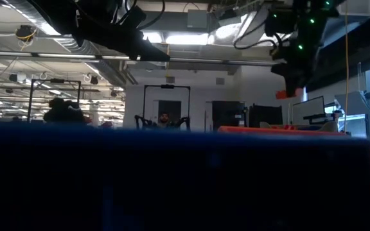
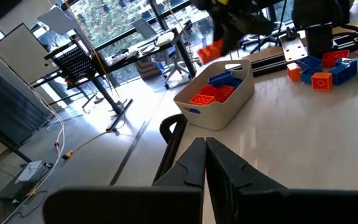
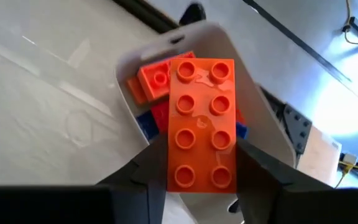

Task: Sort blocks by size
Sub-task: Put the orange game piece into the gray bin

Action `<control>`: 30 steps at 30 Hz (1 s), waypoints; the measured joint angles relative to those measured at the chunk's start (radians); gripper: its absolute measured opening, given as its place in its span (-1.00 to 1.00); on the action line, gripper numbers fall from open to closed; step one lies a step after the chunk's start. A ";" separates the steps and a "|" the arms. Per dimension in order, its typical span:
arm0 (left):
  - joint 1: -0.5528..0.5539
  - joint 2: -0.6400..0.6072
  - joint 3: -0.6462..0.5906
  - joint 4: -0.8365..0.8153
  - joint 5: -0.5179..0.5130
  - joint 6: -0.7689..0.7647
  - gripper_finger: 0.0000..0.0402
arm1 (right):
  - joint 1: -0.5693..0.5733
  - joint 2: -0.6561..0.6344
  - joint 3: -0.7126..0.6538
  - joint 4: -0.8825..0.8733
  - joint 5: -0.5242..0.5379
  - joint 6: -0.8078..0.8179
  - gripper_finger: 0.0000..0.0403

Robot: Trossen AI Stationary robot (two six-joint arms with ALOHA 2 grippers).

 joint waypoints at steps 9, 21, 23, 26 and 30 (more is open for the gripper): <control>0.000 0.000 0.000 0.000 0.000 0.000 -1.00 | 0.000 -0.025 -0.198 0.120 0.067 -0.007 -0.20; 0.000 0.000 0.000 0.002 0.000 -0.004 -1.00 | 0.000 -0.024 -0.224 0.171 0.138 -0.006 -0.07; 0.000 0.000 0.000 0.002 0.000 -0.004 -1.00 | 0.000 -0.025 -0.224 0.184 0.132 -0.005 -0.03; 0.000 0.000 0.000 0.002 0.000 -0.005 -1.00 | 0.000 -0.025 -0.224 0.246 0.041 -0.018 0.05; -0.009 0.000 0.000 0.007 0.019 -0.021 -1.00 | 0.002 -0.025 -0.224 0.435 -0.125 -0.099 0.17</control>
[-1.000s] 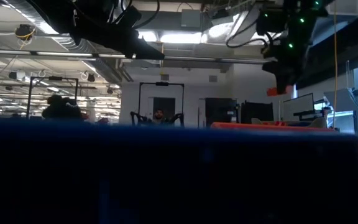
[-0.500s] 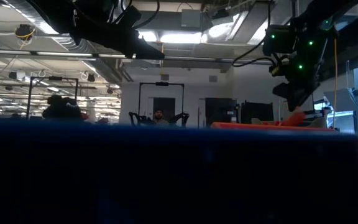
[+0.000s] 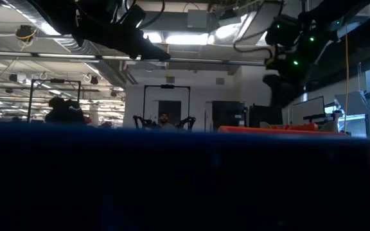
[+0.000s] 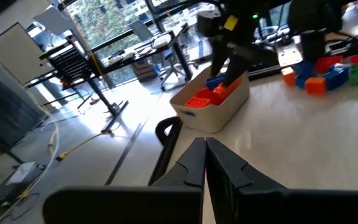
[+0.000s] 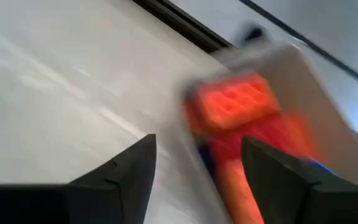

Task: Sort blocks by size
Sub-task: Put the orange game piece into the gray bin

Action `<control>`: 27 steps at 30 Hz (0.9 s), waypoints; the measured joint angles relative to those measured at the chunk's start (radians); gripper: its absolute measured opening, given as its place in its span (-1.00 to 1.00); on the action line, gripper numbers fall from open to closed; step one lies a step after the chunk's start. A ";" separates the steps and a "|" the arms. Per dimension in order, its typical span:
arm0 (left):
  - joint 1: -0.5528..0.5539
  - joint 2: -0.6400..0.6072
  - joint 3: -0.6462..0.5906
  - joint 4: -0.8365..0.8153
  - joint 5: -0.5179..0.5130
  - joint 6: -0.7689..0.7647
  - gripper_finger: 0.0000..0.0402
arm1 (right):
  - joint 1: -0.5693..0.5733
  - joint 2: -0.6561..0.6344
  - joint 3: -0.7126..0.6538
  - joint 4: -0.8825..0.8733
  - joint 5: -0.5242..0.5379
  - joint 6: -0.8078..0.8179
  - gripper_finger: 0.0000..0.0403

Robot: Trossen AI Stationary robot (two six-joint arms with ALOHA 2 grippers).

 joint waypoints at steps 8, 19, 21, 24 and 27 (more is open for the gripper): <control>-0.041 -0.001 0.000 0.022 0.007 -0.059 -0.82 | 0.082 0.000 0.000 0.245 -0.208 -0.122 0.27; -0.147 -0.001 0.000 -0.076 0.006 -0.157 -0.11 | 0.369 0.000 -0.169 0.617 -0.208 -0.222 0.26; -0.187 -0.001 0.000 -0.118 0.003 -0.191 -0.04 | 0.416 0.000 -0.197 0.661 -0.219 -0.221 0.26; -0.267 -0.001 0.000 -0.170 -0.029 -0.238 0.02 | 0.498 0.000 -0.229 0.711 -0.235 -0.213 0.26; -0.365 -0.001 0.000 -0.213 -0.104 -0.266 0.03 | 0.577 0.000 -0.236 0.748 -0.231 -0.200 0.26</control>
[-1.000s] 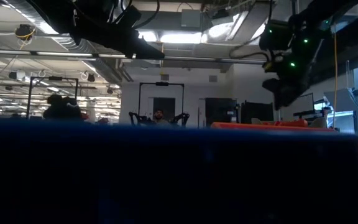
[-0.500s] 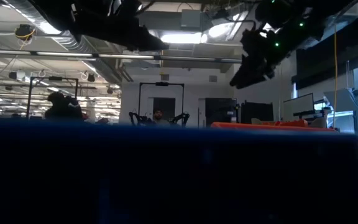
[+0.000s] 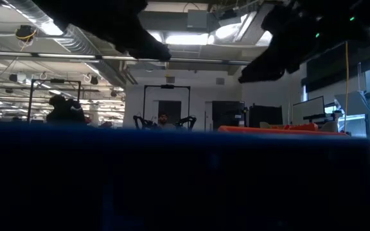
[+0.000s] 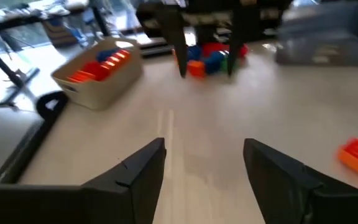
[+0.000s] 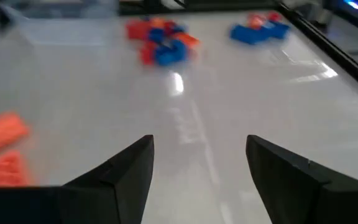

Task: Sort blocks by size
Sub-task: Put the orange game piece into the gray bin

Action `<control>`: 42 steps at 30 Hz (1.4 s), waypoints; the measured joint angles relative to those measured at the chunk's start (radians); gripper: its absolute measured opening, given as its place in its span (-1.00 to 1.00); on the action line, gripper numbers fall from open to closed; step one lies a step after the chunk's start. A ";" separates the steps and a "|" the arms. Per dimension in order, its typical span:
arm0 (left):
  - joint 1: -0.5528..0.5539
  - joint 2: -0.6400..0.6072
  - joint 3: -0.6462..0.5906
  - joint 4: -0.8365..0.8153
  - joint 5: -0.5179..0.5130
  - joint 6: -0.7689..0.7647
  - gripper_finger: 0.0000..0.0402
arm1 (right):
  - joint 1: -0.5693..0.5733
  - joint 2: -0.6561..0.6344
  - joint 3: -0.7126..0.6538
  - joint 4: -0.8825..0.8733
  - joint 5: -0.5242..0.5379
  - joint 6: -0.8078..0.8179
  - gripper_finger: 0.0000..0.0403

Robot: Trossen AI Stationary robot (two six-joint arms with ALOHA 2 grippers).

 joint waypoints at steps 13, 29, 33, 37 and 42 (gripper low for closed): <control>-0.387 0.035 0.001 -0.061 -0.178 -0.210 -0.01 | 0.245 0.000 -0.004 0.067 0.034 0.060 0.26; -0.507 0.435 0.189 -0.065 -0.149 -0.262 -0.01 | 0.444 0.104 -0.004 0.117 0.155 0.114 0.26; -0.507 0.468 0.198 -0.057 -0.096 -0.250 -0.02 | 0.441 0.107 -0.004 0.120 0.188 0.109 0.26; -0.508 0.473 0.198 -0.050 -0.078 -0.228 -0.02 | 0.441 0.107 -0.004 0.122 0.224 0.102 0.26; -0.507 0.504 0.191 -0.006 -0.067 -0.203 -0.02 | 0.441 0.107 -0.004 0.122 0.233 0.107 0.26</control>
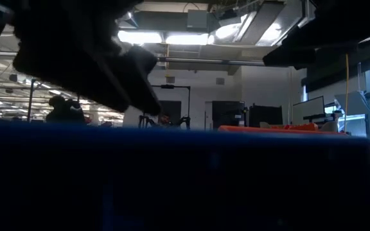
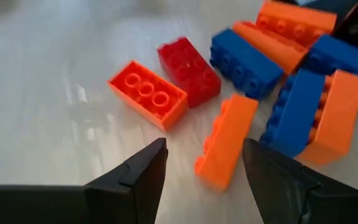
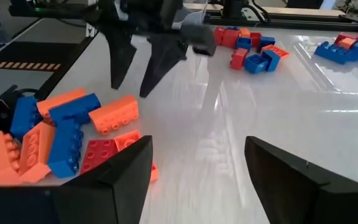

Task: Sort blocks by size
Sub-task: Put the orange game piece into the gray bin

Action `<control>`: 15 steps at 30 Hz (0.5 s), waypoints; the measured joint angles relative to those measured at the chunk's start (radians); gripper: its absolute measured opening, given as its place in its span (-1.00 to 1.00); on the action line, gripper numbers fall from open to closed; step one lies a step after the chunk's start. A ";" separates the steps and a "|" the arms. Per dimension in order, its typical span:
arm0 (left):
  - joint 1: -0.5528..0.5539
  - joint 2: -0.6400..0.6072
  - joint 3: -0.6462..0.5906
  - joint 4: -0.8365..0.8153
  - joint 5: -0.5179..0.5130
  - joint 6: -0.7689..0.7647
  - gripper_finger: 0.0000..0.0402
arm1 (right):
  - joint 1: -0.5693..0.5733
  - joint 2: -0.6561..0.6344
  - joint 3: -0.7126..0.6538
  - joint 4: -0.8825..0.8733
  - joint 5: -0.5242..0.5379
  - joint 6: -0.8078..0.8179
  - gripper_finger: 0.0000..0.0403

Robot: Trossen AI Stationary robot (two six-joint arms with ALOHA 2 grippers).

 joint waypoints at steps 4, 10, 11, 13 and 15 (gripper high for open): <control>0.000 0.046 0.000 0.033 0.006 0.000 -0.02 | 0.001 0.000 0.000 -0.001 0.000 0.004 0.26; 0.000 0.097 -0.002 0.070 0.029 0.000 -0.02 | 0.001 0.000 0.000 -0.001 0.000 0.005 0.26; 0.000 0.101 -0.001 0.080 0.031 0.000 -0.02 | 0.001 0.000 0.000 -0.001 0.000 0.005 0.26; 0.001 0.105 -0.001 0.072 0.032 0.005 -0.02 | 0.001 0.000 0.000 -0.003 0.003 0.005 0.26; 0.007 0.105 -0.001 0.072 0.033 0.006 -0.03 | 0.001 0.000 0.000 -0.004 0.009 0.005 0.26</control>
